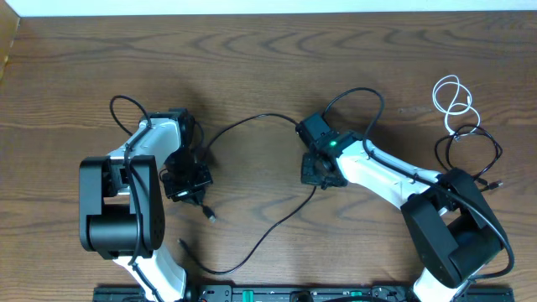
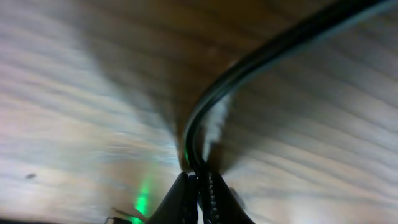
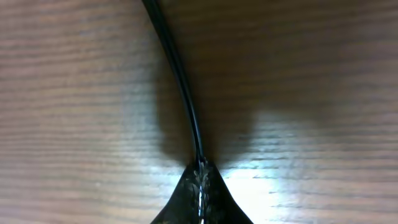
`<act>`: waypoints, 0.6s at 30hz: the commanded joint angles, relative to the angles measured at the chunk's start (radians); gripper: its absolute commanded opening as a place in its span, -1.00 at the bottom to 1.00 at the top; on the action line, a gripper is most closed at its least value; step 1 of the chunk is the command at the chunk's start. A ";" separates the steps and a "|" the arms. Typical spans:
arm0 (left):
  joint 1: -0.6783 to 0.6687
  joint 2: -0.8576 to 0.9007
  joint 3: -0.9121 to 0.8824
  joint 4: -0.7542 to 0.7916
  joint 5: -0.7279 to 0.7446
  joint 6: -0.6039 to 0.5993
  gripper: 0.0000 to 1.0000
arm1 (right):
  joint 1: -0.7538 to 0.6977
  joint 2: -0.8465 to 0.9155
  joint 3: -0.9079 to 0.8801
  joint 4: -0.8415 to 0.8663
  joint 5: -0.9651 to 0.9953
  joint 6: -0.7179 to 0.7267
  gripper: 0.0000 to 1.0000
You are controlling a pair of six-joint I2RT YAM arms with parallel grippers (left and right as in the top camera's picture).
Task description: Untangle cables
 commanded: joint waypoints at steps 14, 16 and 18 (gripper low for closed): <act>0.001 0.027 -0.019 -0.071 -0.018 -0.007 -0.84 | -0.008 0.030 -0.048 0.015 0.124 0.019 -0.31; 0.001 0.027 -0.019 -0.085 -0.018 -0.007 -0.84 | -0.008 0.030 -0.048 0.016 0.124 0.019 -0.18; 0.001 0.027 -0.019 -0.093 -0.022 -0.022 -0.84 | -0.008 0.030 -0.048 0.018 0.124 0.019 -0.04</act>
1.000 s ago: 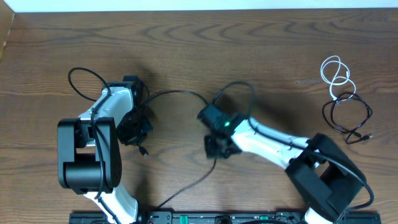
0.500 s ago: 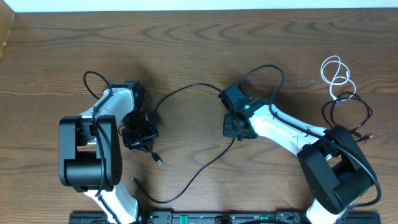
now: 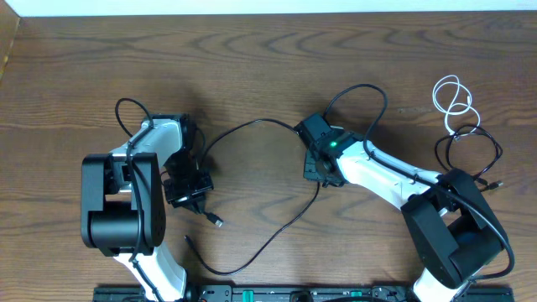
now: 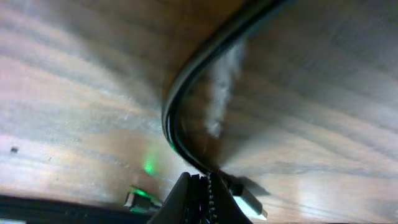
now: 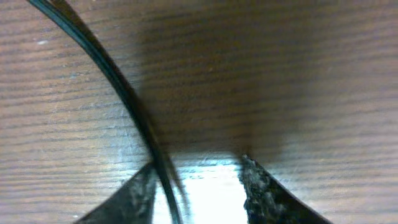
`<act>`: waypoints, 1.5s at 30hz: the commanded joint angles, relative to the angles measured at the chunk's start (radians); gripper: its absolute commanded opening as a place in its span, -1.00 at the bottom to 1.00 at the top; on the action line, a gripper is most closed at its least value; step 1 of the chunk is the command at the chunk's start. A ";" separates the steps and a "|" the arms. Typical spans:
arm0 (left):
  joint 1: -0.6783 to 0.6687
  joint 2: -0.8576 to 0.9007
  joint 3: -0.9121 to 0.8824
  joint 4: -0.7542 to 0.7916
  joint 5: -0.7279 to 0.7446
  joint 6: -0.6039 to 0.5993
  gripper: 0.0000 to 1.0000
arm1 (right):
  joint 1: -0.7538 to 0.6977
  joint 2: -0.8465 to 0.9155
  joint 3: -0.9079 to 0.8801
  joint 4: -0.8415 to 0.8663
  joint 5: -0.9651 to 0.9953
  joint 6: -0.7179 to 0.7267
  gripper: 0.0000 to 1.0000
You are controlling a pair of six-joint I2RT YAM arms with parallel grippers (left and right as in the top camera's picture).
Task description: Untangle cables
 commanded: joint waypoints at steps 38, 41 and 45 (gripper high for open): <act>-0.149 0.011 -0.018 0.130 0.097 0.034 -0.66 | -0.095 0.072 -0.012 0.043 0.009 -0.225 0.45; -0.149 0.011 -0.018 0.140 0.096 0.028 -0.66 | -0.119 0.073 -0.012 0.021 -0.172 -0.238 0.47; -0.149 0.011 -0.018 0.143 0.096 0.028 -0.67 | -0.123 0.073 -0.012 -0.031 -0.333 -0.315 0.48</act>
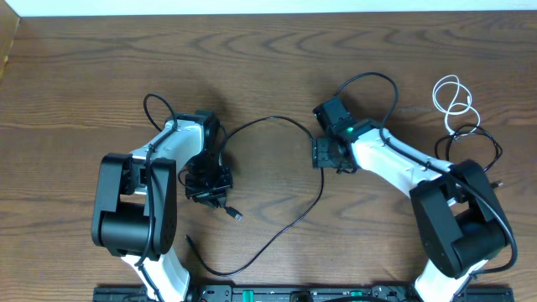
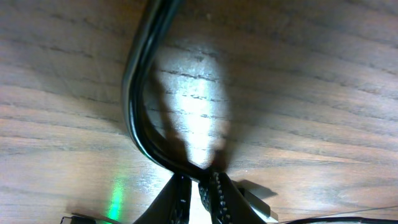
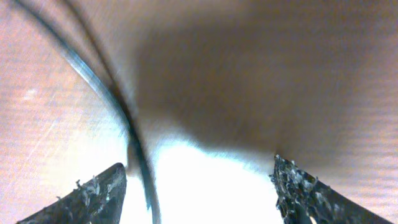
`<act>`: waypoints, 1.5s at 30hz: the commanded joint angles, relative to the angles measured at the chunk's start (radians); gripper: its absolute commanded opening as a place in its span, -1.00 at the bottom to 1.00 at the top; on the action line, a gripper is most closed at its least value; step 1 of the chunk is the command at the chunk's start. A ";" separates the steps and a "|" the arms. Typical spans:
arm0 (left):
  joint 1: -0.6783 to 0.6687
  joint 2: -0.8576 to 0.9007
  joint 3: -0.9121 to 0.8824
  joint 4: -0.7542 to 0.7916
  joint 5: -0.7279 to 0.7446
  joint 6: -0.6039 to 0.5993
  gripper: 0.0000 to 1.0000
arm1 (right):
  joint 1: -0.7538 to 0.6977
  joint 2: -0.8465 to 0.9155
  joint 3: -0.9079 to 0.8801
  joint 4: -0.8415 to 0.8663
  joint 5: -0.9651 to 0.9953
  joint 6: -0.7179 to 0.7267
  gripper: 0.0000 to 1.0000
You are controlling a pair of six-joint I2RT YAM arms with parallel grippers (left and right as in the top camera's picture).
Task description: Untangle cables
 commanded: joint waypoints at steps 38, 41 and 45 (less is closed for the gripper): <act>0.005 0.021 -0.014 0.043 -0.010 0.010 -0.05 | -0.002 0.048 -0.131 -0.059 -0.241 -0.002 -0.98; 0.023 0.021 0.002 0.024 -0.011 0.010 0.09 | -0.010 0.022 -0.103 -0.064 -0.238 -0.002 -0.98; 0.067 0.015 0.063 -0.043 -0.011 0.010 0.11 | -0.012 -0.058 -0.055 -0.071 -0.226 -0.017 -0.98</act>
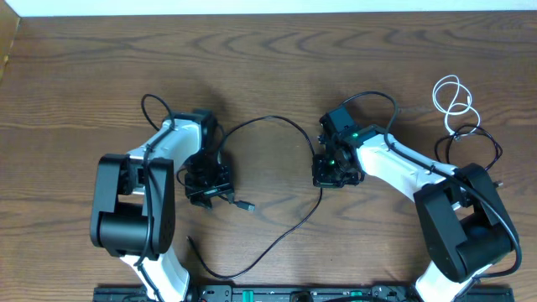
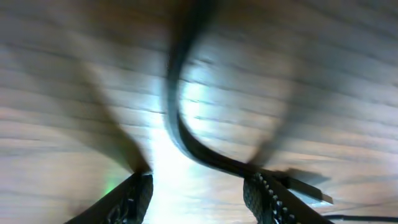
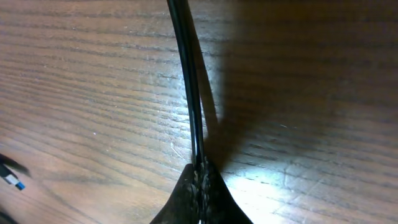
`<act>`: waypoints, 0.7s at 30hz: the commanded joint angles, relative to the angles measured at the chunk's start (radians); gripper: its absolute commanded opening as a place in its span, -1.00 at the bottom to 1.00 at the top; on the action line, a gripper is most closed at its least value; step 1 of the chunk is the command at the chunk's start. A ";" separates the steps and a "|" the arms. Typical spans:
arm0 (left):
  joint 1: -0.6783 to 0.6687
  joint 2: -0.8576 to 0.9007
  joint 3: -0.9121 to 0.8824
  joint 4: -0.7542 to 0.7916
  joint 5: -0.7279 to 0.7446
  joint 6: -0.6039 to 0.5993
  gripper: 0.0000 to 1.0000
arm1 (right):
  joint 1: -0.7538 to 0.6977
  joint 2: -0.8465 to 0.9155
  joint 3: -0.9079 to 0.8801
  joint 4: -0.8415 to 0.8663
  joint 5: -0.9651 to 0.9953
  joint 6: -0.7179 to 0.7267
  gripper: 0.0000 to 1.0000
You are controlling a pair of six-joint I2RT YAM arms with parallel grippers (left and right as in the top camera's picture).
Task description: Untangle cables
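A long black cable point(image 1: 268, 120) arcs between the two arms and trails down to the front edge. Its plug end point(image 1: 245, 205) lies just right of my left gripper point(image 1: 210, 184). In the left wrist view, which is blurred, the left gripper point(image 2: 200, 180) stands open with the cable point(image 2: 180, 118) running between its fingers point(image 2: 140, 193) and the plug point(image 2: 308, 186) to the right. My right gripper point(image 1: 332, 174) is shut on the cable. The right wrist view shows the right gripper point(image 3: 200, 168) pinching the thin black cable point(image 3: 188, 81) against the wood.
A white cable coil point(image 1: 453, 99) and a loose black cable bundle point(image 1: 474, 144) lie at the far right beside the right arm's base. A dark rail point(image 1: 252, 294) runs along the front edge. A small blue-tipped connector point(image 3: 13, 182) shows at the right wrist view's lower left.
My left gripper has opened and let go of the cable's plug end, which now lies a little farther right. My right gripper, open before, is now shut on the cable slightly lower down.
Both grippers were first shut on the black cable. Then the right gripper stood open while the left kept its hold. Later the left had carried the plug end to the right and the right stood wide open farther back. Now the holds have swapped.
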 commanded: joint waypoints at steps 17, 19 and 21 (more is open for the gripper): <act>0.106 -0.620 0.095 -0.052 -0.029 0.002 0.96 | -0.005 -0.482 0.220 0.275 0.381 -0.382 -0.98; 0.106 -0.648 0.095 -0.052 -0.029 0.002 0.96 | -0.005 -0.499 0.220 0.362 0.436 -0.434 -0.98; 0.106 -0.660 0.095 -0.052 -0.029 0.002 0.96 | -0.005 -0.504 0.220 0.438 0.514 -0.473 -0.98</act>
